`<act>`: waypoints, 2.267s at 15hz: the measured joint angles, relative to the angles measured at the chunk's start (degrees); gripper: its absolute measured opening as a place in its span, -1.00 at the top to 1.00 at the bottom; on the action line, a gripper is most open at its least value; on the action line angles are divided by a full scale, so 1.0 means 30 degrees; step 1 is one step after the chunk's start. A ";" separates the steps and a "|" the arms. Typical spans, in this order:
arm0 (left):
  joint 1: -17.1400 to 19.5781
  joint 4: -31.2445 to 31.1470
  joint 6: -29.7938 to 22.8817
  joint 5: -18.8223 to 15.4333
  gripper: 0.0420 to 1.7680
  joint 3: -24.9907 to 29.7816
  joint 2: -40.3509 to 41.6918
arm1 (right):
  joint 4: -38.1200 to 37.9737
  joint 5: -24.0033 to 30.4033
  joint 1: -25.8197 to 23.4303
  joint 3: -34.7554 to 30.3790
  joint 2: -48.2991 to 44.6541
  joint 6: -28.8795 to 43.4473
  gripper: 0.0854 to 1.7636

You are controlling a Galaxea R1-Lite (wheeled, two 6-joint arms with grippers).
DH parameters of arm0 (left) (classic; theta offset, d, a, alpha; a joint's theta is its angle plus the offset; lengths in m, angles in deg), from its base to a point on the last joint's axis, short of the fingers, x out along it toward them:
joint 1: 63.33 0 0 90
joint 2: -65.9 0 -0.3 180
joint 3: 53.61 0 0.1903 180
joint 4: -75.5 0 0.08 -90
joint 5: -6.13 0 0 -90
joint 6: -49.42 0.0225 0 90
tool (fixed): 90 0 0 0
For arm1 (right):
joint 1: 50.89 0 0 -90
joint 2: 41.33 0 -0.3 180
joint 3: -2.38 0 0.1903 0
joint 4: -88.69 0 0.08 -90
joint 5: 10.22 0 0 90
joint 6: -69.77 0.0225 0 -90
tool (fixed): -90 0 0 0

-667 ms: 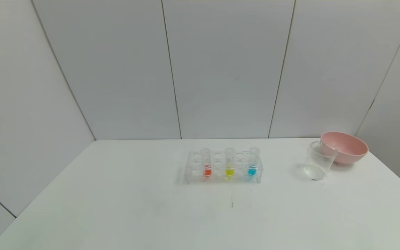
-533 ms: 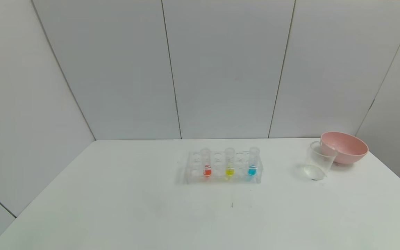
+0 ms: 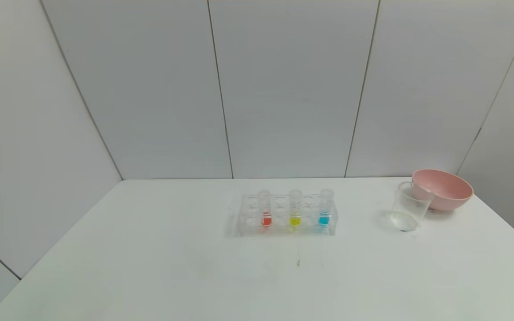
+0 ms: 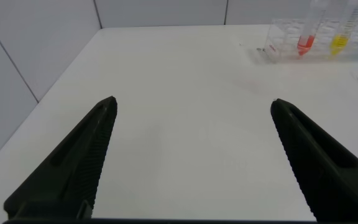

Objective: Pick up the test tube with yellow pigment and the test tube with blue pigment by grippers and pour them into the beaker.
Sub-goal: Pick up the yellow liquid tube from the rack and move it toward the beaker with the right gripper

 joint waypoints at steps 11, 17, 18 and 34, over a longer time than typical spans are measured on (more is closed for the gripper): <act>0.0000 -0.0008 -0.0008 0.0000 -1.00 0.0000 0.0000 | 0.1938 0.0085 -0.0102 0.2901 0.3588 -0.0004 -0.94; 0.0000 0.0000 0.0000 0.0000 -1.00 0.0000 0.0000 | 0.9273 0.0203 0.0727 0.3381 1.1935 0.0045 -0.94; 0.0000 0.0000 0.0000 0.0000 -1.00 0.0000 0.0000 | 1.0147 0.0134 0.1292 0.3535 1.3369 0.0089 -0.94; 0.0000 -0.0008 -0.0008 0.0000 -1.00 0.0000 0.0000 | 1.9119 -1.4820 1.9196 0.8700 3.0468 0.3117 -0.94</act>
